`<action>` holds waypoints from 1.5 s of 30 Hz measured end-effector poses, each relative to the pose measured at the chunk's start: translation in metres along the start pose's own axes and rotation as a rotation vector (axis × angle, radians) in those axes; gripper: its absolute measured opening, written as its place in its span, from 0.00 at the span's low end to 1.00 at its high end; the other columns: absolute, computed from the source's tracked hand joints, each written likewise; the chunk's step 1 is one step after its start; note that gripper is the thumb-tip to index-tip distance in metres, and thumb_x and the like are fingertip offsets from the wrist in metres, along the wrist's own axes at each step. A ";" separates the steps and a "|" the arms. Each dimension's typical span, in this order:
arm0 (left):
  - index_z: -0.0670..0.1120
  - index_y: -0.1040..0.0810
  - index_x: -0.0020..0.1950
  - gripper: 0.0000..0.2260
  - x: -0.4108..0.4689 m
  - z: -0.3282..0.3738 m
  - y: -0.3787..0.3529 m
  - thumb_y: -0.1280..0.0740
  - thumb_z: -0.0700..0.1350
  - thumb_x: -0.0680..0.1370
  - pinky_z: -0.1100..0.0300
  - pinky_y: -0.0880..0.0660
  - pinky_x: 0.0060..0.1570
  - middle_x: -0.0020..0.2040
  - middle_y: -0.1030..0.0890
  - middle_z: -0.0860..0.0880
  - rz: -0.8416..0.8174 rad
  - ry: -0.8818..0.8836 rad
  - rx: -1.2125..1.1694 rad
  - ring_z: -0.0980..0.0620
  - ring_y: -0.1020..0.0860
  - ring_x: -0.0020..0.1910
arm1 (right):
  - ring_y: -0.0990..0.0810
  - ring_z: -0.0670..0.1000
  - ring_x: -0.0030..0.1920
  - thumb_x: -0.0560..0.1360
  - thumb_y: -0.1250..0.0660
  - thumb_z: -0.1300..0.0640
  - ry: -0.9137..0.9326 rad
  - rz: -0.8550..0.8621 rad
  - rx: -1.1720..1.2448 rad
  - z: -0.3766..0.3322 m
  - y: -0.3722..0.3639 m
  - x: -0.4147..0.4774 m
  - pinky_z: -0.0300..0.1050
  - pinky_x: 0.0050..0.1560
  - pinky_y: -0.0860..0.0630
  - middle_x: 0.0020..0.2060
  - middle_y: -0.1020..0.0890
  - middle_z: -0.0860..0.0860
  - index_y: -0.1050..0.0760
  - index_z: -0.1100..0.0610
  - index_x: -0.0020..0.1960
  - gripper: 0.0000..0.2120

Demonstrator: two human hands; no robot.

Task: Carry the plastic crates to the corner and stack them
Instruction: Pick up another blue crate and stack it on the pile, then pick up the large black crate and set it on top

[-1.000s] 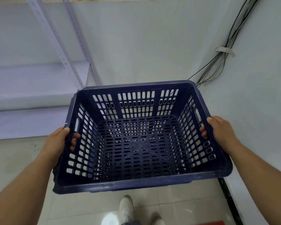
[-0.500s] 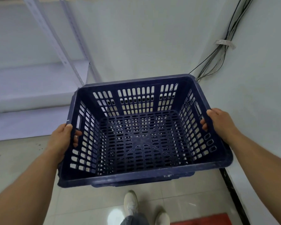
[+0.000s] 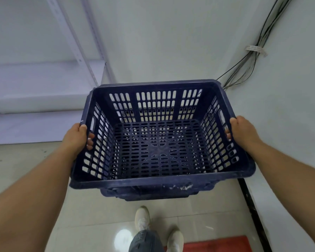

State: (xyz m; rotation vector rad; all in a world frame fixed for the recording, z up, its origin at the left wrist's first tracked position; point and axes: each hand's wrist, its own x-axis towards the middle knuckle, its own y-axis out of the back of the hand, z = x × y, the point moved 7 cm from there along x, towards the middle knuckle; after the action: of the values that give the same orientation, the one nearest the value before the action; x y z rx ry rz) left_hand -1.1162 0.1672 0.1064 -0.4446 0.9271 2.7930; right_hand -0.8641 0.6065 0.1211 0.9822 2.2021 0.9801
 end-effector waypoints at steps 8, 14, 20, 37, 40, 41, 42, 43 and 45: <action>0.39 0.33 0.62 0.16 -0.007 0.025 0.012 0.45 0.48 0.80 0.42 0.30 0.51 0.58 0.26 0.33 0.142 -0.136 0.406 0.34 0.27 0.53 | 0.35 0.64 0.68 0.78 0.41 0.52 0.215 0.145 -0.498 -0.034 -0.002 -0.018 0.58 0.65 0.36 0.69 0.34 0.64 0.40 0.63 0.73 0.27; 0.44 0.36 0.74 0.25 -0.054 0.061 -0.021 0.42 0.53 0.79 0.45 0.35 0.69 0.72 0.30 0.41 0.043 -0.387 0.310 0.41 0.32 0.71 | 0.40 0.62 0.73 0.78 0.41 0.45 0.352 0.076 -0.413 -0.067 -0.015 -0.038 0.59 0.71 0.41 0.74 0.37 0.61 0.41 0.60 0.76 0.31; 0.47 0.29 0.71 0.18 -0.110 0.067 -0.056 0.42 0.50 0.82 0.53 0.30 0.66 0.66 0.23 0.46 -0.178 -0.324 0.084 0.49 0.24 0.62 | 0.29 0.55 0.66 0.79 0.40 0.47 0.346 0.032 -0.145 -0.070 -0.013 -0.065 0.53 0.63 0.30 0.67 0.30 0.55 0.28 0.57 0.67 0.21; 0.51 0.30 0.69 0.17 -0.253 0.074 -0.079 0.37 0.49 0.80 0.53 0.21 0.48 0.60 0.25 0.49 -0.570 -0.488 -0.081 0.48 0.22 0.55 | 0.20 0.57 0.51 0.79 0.39 0.52 -0.104 0.384 0.178 0.020 0.071 -0.305 0.52 0.56 0.25 0.55 0.21 0.56 0.24 0.59 0.59 0.14; 0.53 0.34 0.71 0.21 -0.287 0.068 -0.091 0.35 0.47 0.79 0.54 0.20 0.37 0.59 0.26 0.48 -0.676 -0.549 -0.070 0.51 0.21 0.45 | 0.19 0.56 0.53 0.77 0.39 0.49 -0.238 0.522 0.338 0.054 0.078 -0.361 0.58 0.57 0.24 0.57 0.23 0.49 0.30 0.51 0.67 0.19; 0.53 0.34 0.71 0.21 -0.301 0.066 -0.097 0.35 0.46 0.79 0.57 0.20 0.34 0.57 0.25 0.49 -0.718 -0.569 -0.068 0.51 0.22 0.42 | 0.19 0.55 0.52 0.76 0.38 0.50 -0.271 0.555 0.359 0.066 0.080 -0.381 0.59 0.56 0.23 0.56 0.23 0.48 0.30 0.50 0.68 0.20; 0.53 0.34 0.71 0.20 -0.317 0.064 -0.104 0.35 0.46 0.79 0.59 0.22 0.32 0.56 0.25 0.49 -0.762 -0.584 -0.069 0.52 0.22 0.41 | 0.19 0.53 0.50 0.77 0.38 0.50 -0.301 0.582 0.355 0.076 0.084 -0.400 0.58 0.56 0.23 0.56 0.23 0.48 0.30 0.50 0.67 0.19; 0.52 0.33 0.70 0.20 -0.333 0.061 -0.112 0.35 0.46 0.79 0.61 0.22 0.31 0.54 0.24 0.50 -0.804 -0.594 -0.068 0.53 0.22 0.41 | 0.20 0.51 0.48 0.77 0.38 0.51 -0.330 0.605 0.327 0.087 0.087 -0.420 0.55 0.56 0.24 0.57 0.22 0.48 0.28 0.51 0.66 0.18; 0.50 0.30 0.69 0.18 -0.367 0.054 -0.126 0.35 0.46 0.79 0.62 0.21 0.34 0.51 0.24 0.52 -0.890 -0.611 -0.056 0.53 0.22 0.44 | 0.24 0.47 0.45 0.78 0.37 0.52 -0.385 0.648 0.252 0.108 0.097 -0.457 0.46 0.57 0.27 0.59 0.22 0.50 0.25 0.54 0.63 0.15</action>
State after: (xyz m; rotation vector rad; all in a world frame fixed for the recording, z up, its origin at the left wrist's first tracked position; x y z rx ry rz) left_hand -0.7518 0.2769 0.1985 0.0248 0.3648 1.9350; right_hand -0.4783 0.3358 0.2111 1.8987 1.7308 0.6856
